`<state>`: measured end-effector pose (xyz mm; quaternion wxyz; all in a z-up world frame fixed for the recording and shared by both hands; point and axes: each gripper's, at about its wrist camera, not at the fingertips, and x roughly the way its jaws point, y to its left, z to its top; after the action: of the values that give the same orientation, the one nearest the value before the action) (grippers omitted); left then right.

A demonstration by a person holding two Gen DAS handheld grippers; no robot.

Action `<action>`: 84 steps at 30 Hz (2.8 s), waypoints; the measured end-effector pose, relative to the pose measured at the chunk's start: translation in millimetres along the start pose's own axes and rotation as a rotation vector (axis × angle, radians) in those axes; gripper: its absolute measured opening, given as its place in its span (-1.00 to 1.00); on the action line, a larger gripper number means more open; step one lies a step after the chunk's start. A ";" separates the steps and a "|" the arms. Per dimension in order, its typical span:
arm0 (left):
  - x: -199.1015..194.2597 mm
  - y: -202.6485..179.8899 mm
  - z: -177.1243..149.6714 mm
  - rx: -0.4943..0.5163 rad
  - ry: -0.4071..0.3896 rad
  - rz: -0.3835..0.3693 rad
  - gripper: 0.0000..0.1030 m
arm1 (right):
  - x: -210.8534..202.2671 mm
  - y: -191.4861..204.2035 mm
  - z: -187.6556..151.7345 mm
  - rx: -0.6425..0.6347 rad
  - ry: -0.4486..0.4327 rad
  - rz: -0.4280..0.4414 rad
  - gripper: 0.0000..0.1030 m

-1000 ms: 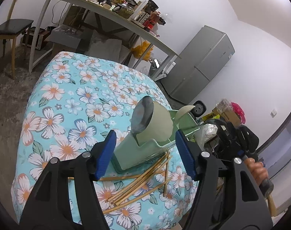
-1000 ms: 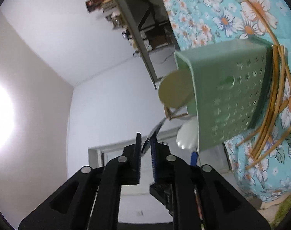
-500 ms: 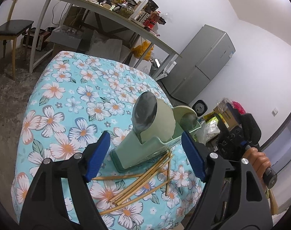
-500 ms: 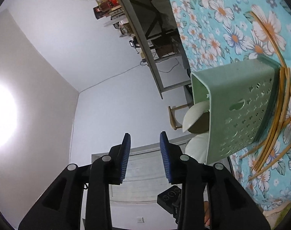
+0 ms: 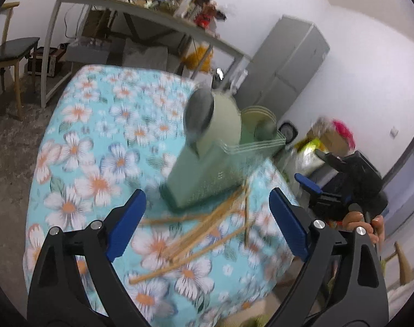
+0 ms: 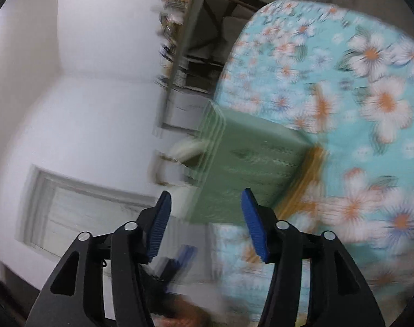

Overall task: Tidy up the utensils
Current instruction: 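Move both tools back toward the scattered wooden chopsticks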

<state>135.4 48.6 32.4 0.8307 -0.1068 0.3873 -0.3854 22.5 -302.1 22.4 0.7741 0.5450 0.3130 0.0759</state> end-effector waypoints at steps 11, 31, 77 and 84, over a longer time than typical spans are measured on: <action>23.3 18.5 -72.9 -0.117 0.220 0.008 0.75 | 25.3 -29.1 -70.8 -0.363 0.131 -0.440 0.28; 30.0 43.5 -87.1 -0.259 0.199 -0.064 0.84 | 51.9 -28.9 -92.0 -0.506 0.139 -0.468 0.88; 33.9 -58.6 -73.3 0.374 0.097 0.040 0.54 | 18.1 -28.0 -79.4 -0.478 0.064 -0.389 0.64; 75.2 -97.2 -68.8 0.618 0.131 0.092 0.07 | -1.1 -27.0 -64.8 -0.465 -0.008 -0.386 0.45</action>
<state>61.6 -63.5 -10.1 0.8138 0.1931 0.3088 -0.4530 -21.2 -261.7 -14.9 0.8795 0.2835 0.3822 -0.0052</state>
